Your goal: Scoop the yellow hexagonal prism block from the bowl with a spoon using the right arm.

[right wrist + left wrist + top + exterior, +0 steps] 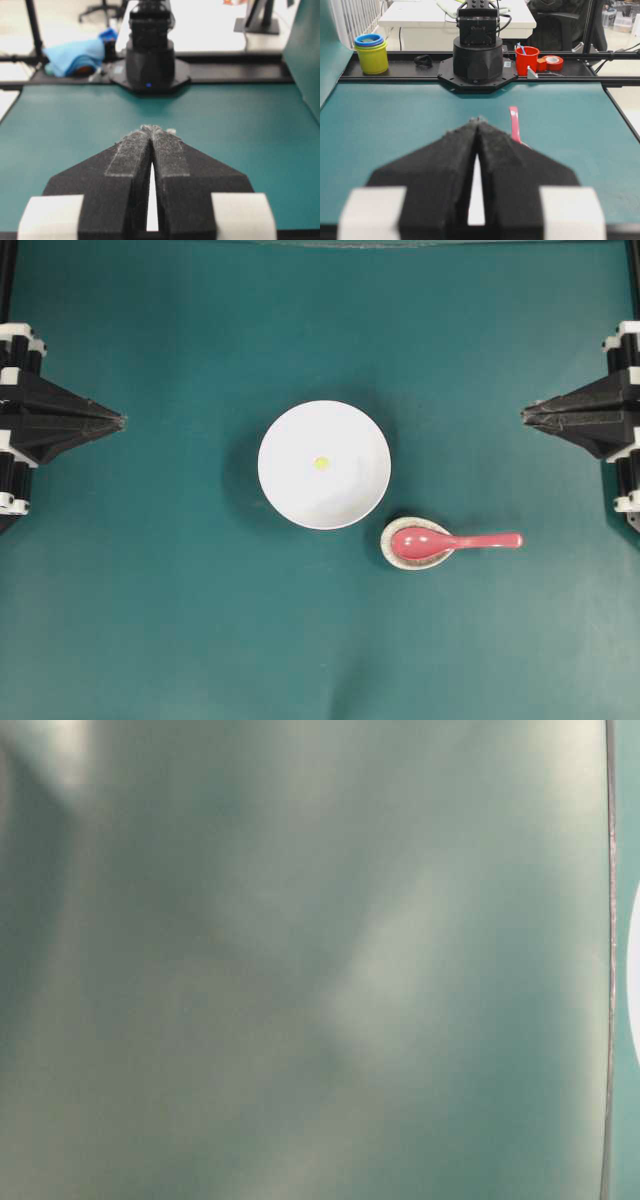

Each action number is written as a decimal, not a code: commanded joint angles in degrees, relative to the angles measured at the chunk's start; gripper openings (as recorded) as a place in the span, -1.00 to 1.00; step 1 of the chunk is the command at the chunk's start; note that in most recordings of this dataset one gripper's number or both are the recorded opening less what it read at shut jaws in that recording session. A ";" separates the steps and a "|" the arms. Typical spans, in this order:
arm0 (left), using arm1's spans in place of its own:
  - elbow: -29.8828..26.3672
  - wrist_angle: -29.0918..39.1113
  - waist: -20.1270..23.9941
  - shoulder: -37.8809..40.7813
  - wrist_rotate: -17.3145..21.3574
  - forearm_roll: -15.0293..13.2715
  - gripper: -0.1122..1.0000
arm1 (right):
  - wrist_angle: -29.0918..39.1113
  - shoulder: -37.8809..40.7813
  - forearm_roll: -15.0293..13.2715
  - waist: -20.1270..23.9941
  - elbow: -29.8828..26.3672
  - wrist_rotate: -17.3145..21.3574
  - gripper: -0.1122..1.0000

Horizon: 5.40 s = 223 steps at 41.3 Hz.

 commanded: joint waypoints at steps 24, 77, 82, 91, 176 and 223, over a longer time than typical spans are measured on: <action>-1.23 0.97 0.09 0.53 0.09 0.18 -0.80 | -0.26 11.69 6.06 0.62 0.62 0.18 0.25; -1.05 2.64 0.09 0.53 -0.26 0.18 -0.80 | -45.53 57.13 28.04 30.06 7.38 0.18 0.24; -1.05 2.81 0.09 0.53 -0.26 0.18 -0.80 | -45.18 58.27 28.56 30.06 7.47 0.18 0.23; -1.05 3.08 0.09 0.53 -0.26 0.18 -0.80 | -45.00 58.62 28.74 30.06 7.73 0.09 0.23; -1.23 3.16 0.09 0.18 -0.35 0.18 -0.80 | -31.82 38.32 29.00 22.76 5.80 -9.14 -0.34; -1.32 3.08 0.09 0.00 -0.44 0.18 -0.80 | 41.48 43.33 27.42 -10.20 -31.03 -17.31 -0.34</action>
